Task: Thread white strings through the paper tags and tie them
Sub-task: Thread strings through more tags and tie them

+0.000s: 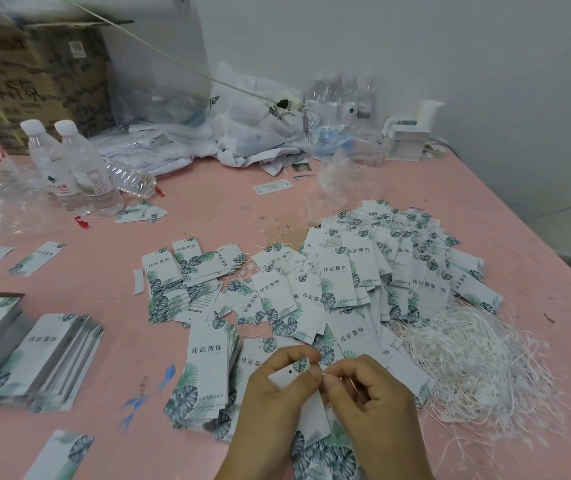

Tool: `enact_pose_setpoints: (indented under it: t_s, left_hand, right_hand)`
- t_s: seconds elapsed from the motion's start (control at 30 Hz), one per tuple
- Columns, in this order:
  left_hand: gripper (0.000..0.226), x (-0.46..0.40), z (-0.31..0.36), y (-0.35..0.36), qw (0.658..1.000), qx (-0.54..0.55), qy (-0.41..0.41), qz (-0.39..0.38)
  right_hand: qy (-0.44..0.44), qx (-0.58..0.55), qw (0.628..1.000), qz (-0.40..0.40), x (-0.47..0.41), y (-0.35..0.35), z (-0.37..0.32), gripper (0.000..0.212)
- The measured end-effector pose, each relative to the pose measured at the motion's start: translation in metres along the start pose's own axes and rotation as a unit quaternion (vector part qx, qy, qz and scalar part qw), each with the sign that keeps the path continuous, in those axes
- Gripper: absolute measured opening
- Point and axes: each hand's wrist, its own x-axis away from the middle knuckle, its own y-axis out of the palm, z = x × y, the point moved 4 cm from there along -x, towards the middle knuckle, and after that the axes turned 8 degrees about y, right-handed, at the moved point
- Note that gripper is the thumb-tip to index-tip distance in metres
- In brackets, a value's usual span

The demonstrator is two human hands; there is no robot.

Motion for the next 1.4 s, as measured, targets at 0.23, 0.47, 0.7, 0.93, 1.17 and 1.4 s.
enact_pose_setpoints:
  t_s: [0.23,0.47,0.7,0.93,1.17,1.4]
  left_hand:
    - [0.026,0.001,-0.001,0.001,1.000,-0.017,-0.002,-0.003]
    - [0.015,0.004,-0.001,0.004,0.995,-0.086,0.033,-0.042]
    - [0.012,0.009,0.001,0.009,0.981,-0.158,0.097,-0.058]
    - [0.034,0.009,0.007,0.008,0.978,-0.152,0.111,-0.089]
    - [0.042,0.000,-0.001,0.002,0.997,-0.055,-0.004,-0.058]
    - [0.036,0.002,0.003,0.003,0.992,-0.094,0.039,-0.067]
  right_hand:
    - [0.053,-0.044,0.998,-0.001,-0.001,0.002,0.008,0.020]
    - [0.026,-0.022,0.999,-0.004,0.001,0.001,-0.001,0.028]
    - [0.024,0.026,0.999,0.029,0.000,0.000,-0.001,0.030]
    - [0.037,0.013,0.998,0.048,-0.002,-0.006,0.002,0.027]
    - [0.043,-0.007,0.999,0.029,-0.001,-0.005,-0.002,0.030]
    - [0.066,-0.011,0.998,-0.010,-0.003,-0.008,-0.006,0.023]
